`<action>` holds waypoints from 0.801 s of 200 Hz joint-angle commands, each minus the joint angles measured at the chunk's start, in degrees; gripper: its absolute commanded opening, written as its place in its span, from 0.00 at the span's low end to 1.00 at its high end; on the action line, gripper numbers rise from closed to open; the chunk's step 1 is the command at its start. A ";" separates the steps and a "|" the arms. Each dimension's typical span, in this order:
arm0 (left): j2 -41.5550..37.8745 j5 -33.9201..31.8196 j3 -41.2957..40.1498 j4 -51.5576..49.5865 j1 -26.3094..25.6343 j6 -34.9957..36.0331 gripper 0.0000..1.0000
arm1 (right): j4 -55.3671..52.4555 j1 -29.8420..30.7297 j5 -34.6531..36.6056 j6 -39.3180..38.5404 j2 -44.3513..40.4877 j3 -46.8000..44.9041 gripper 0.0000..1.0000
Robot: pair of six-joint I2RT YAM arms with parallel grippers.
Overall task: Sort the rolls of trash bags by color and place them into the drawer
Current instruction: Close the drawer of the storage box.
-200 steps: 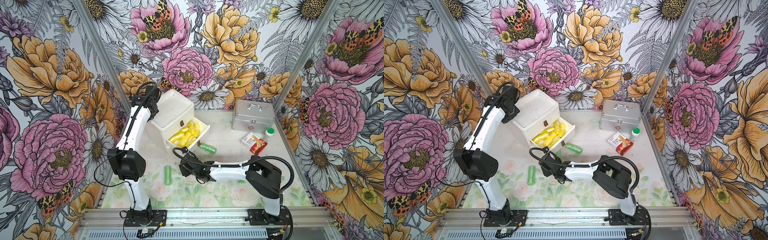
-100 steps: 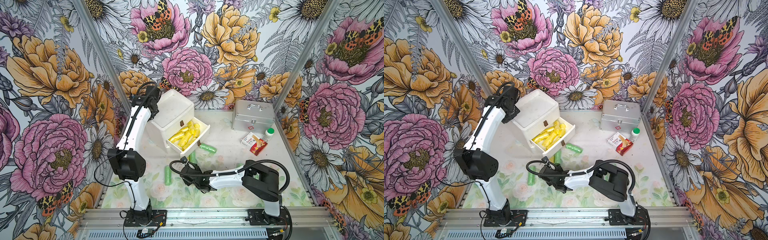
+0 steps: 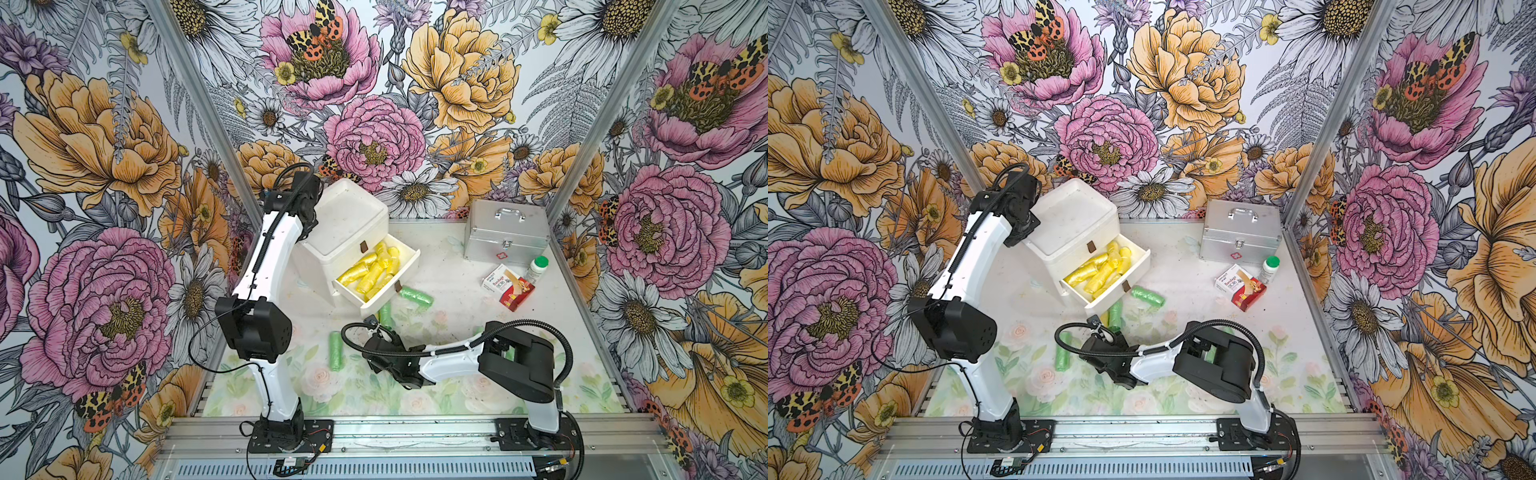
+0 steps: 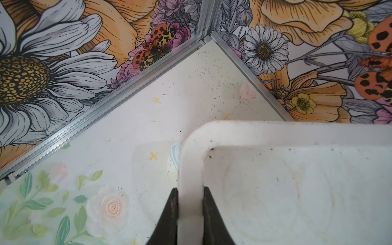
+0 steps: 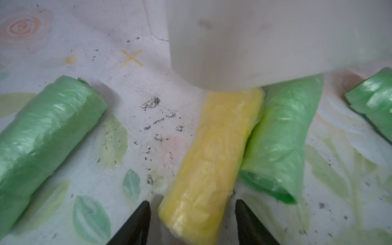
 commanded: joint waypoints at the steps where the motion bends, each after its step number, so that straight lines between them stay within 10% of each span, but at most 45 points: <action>1: 2.12 1.06 -1.81 -4.16 -0.05 -0.04 0.00 | -0.22 0.88 1.49 1.12 1.83 -1.09 0.60; 47: 2.08 1.06 -2.05 -4.14 -0.01 -0.05 0.00 | 0.37 2.46 3.53 3.57 -0.04 -3.00 0.24; 160: 3.25 1.84 -2.47 -4.11 -0.82 -0.84 0.00 | -9.62 5.94 6.18 15.40 -24.24 -17.73 0.23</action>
